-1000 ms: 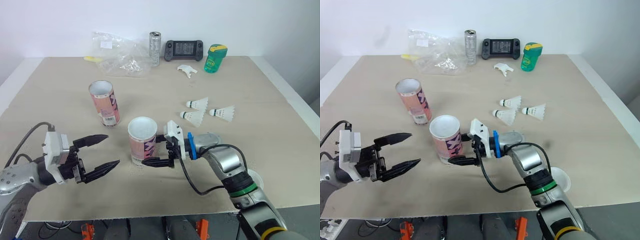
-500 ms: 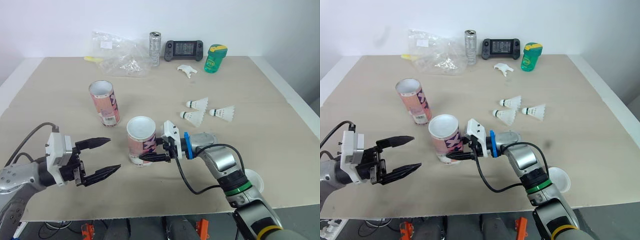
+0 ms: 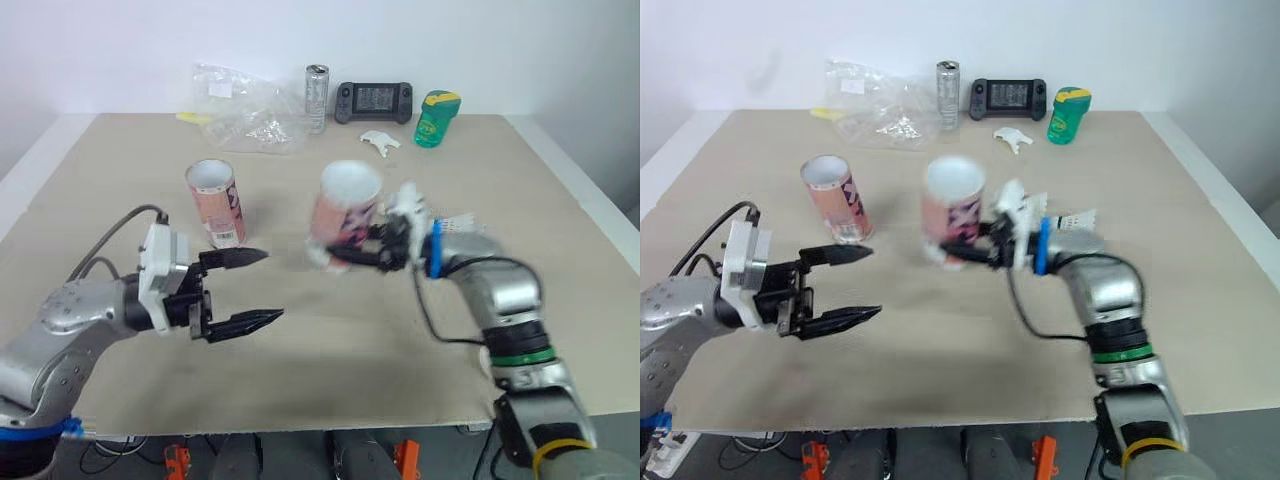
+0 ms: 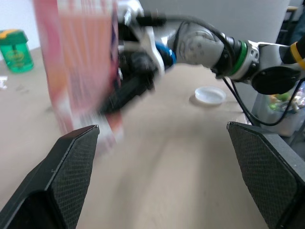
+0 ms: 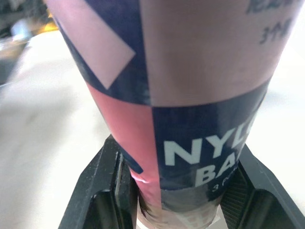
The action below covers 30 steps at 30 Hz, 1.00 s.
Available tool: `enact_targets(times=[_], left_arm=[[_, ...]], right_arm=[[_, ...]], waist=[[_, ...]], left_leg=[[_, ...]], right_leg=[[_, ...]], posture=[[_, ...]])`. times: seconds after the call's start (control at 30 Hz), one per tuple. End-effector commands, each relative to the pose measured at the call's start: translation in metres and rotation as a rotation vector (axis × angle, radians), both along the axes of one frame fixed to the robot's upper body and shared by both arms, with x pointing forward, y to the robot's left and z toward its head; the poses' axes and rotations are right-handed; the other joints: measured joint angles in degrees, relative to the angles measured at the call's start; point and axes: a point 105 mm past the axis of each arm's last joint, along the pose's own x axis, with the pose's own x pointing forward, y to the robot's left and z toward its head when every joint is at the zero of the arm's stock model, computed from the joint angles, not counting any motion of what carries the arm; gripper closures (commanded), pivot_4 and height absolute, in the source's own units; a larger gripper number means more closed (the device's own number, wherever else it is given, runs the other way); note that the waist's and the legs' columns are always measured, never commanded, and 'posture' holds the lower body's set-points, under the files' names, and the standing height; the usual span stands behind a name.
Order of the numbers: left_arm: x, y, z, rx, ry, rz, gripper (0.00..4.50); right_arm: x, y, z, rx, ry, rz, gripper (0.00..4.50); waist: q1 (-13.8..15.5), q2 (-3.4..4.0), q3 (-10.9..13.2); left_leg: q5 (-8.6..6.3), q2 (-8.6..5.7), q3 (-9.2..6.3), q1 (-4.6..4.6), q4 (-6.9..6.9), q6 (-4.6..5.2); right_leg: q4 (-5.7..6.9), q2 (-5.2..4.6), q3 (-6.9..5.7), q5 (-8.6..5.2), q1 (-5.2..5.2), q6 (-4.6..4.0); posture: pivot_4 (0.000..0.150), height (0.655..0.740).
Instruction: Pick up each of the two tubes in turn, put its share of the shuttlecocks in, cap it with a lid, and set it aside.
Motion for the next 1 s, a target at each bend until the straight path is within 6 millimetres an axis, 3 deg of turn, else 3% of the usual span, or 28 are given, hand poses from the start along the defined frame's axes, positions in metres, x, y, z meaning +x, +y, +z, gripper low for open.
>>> enact_targets(times=[0.03,0.17,0.27,0.4,0.47,0.6,0.8,0.93,1.0], left_arm=[[0.007,-0.010,0.003,-0.021,-0.010,-0.032,0.00],[0.015,-0.022,0.001,-0.030,-0.015,-0.071,0.00],[0.018,-0.028,0.000,-0.047,-0.006,-0.102,0.00],[0.023,-0.036,0.001,-0.063,-0.004,-0.129,0.00],[0.026,-0.039,0.003,-0.077,0.000,-0.138,0.00],[0.029,-0.043,0.008,-0.099,0.003,-0.150,0.00],[0.031,-0.047,0.011,-0.111,-0.022,-0.150,0.00],[0.031,-0.049,0.007,-0.123,-0.029,-0.144,0.00],[0.031,-0.048,0.004,-0.125,-0.030,-0.142,0.00]], right_arm=[[0.017,-0.063,0.040,0.093,-0.076,-0.234,2.31],[0.035,-0.144,0.055,0.129,-0.083,-0.573,2.31],[0.035,-0.200,0.058,0.153,-0.087,-0.801,2.31],[0.025,-0.259,0.042,0.185,-0.052,-1.039,2.31],[0.020,-0.280,0.023,0.174,-0.010,-1.140,2.31],[0.014,-0.299,-0.025,0.181,0.113,-1.267,2.31],[0.012,-0.296,-0.071,0.247,0.254,-1.314,2.31],[0.011,-0.286,-0.090,0.284,0.339,-1.274,0.97],[0.010,-0.285,-0.095,0.274,0.358,-1.276,0.07]], waist=[[0.0,0.00,0.0],[0.3,0.01,0.0],[0.5,0.01,0.0],[0.4,0.02,0.0],[0.4,0.02,0.0],[-0.1,0.04,0.0],[-0.9,0.06,0.0],[-1.0,0.03,0.0],[-1.2,0.03,0.0]], left_leg=[[0.00,0.00,0.00,0.00,0.00,0.00],[-0.01,-0.06,0.03,-0.04,0.04,0.02],[-0.03,-0.06,0.07,-0.05,0.03,0.05],[-0.07,-0.09,0.16,-0.05,0.01,0.12],[-0.07,-0.09,0.21,-0.04,0.02,0.12],[-0.07,-0.09,0.27,0.03,0.05,0.13],[-0.06,-0.12,0.43,0.15,0.13,0.14],[-0.06,-0.13,0.42,0.59,0.14,0.14],[-0.06,-0.18,0.45,0.64,0.15,0.14]], right_leg=[[0.00,0.00,0.00,0.00,0.00,0.00],[-0.05,-0.03,0.07,0.01,0.01,0.03],[-0.06,-0.03,0.11,0.01,-0.01,0.02],[-0.06,-0.04,0.21,0.01,-0.02,-0.02],[-0.06,-0.04,0.26,0.02,-0.02,-0.02],[-0.06,-0.04,0.34,0.04,0.01,0.09],[-0.06,-0.04,0.54,0.11,0.10,0.25],[-0.14,-0.03,0.57,0.10,0.58,0.32],[-0.16,-0.03,0.69,0.14,0.63,0.38]], posture=[[0.150,0.7236],[0.150,0.7236],[0.150,0.7236],[0.150,0.7236],[0.150,0.7236],[0.150,0.7236],[0.150,0.7236],[0.150,0.7236],[0.150,0.7236]])
